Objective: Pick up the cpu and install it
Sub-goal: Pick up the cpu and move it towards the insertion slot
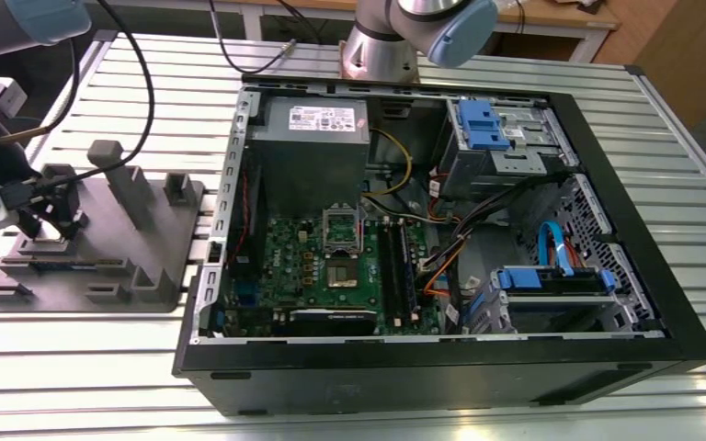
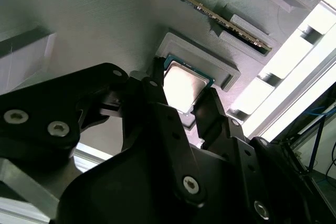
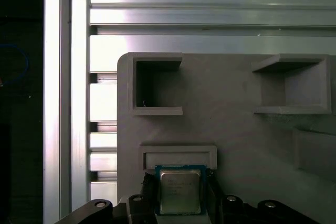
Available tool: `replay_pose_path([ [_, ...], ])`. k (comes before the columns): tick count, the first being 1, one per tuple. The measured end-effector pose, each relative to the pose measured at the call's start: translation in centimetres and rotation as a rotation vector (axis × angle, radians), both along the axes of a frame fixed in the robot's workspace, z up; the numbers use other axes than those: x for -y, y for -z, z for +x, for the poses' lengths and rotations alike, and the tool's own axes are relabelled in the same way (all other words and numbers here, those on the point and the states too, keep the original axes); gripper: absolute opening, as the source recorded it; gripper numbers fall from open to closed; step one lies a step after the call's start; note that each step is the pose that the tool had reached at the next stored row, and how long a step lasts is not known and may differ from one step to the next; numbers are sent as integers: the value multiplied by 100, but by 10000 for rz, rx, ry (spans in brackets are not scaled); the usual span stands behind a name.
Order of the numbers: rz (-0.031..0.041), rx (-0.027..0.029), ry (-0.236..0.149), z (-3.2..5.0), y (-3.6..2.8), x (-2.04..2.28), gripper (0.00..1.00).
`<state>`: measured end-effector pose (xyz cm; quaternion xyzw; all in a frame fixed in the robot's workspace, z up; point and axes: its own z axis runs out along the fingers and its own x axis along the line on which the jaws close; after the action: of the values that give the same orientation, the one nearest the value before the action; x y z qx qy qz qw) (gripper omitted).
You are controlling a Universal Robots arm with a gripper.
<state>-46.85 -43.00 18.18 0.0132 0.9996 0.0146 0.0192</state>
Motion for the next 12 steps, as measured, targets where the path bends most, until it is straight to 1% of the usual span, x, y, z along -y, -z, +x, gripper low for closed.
replay_pose_path([
  [7, 1, 1, 0, -1, -4, 0, 47],
  [12, 1, 2, 0, 0, -45, 0, 47],
])
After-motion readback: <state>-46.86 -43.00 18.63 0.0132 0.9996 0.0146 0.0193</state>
